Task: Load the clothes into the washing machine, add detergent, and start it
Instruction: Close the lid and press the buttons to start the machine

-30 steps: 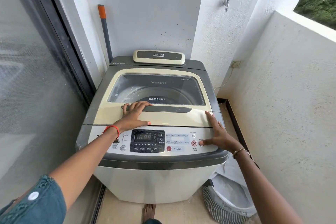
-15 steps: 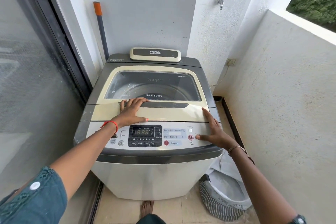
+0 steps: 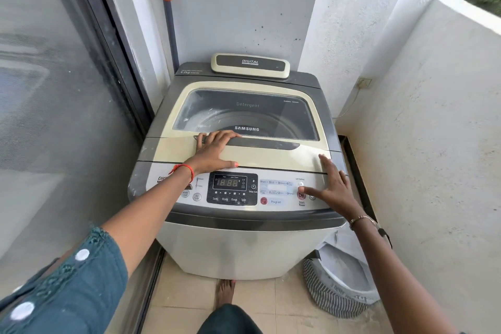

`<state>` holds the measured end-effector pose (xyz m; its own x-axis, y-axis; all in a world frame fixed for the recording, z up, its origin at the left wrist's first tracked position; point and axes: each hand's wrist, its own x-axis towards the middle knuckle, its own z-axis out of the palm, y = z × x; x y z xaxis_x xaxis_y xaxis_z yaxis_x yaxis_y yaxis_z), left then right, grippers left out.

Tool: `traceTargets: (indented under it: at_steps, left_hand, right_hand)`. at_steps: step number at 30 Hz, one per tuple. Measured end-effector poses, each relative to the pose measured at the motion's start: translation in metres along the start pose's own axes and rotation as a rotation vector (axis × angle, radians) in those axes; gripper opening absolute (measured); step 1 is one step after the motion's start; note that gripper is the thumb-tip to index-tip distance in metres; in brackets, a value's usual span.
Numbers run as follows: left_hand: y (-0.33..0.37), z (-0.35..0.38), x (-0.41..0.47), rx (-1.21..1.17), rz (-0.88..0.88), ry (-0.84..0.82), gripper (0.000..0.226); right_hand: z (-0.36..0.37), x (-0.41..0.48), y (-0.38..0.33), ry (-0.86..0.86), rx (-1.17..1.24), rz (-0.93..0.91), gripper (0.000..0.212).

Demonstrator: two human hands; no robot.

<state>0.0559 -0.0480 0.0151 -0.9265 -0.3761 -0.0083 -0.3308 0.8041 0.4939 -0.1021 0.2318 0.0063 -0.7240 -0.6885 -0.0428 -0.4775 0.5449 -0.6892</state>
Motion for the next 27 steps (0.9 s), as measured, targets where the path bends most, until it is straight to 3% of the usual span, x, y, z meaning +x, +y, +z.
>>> traceTargets:
  at_steps: [3, 9, 12, 27]
  left_hand:
    - [0.0, 0.0, -0.001, -0.009, 0.009, 0.013, 0.074]
    - [0.005, 0.004, -0.004, 0.041, -0.007, 0.096, 0.075]
    - [0.005, 0.008, -0.003, 0.045, -0.013, 0.166, 0.078]
    - [-0.003, 0.024, -0.003, 0.029, 0.076, 0.328, 0.063]
  right_hand:
    - [0.014, 0.0, -0.013, 0.033, -0.027, 0.059, 0.117]
    - [0.081, -0.018, -0.085, -0.086, -0.172, -0.105, 0.123]
    - [0.108, -0.014, -0.104, -0.055, -0.176, -0.079, 0.12]
    - [0.131, -0.005, -0.105, 0.112, -0.048, -0.016, 0.115]
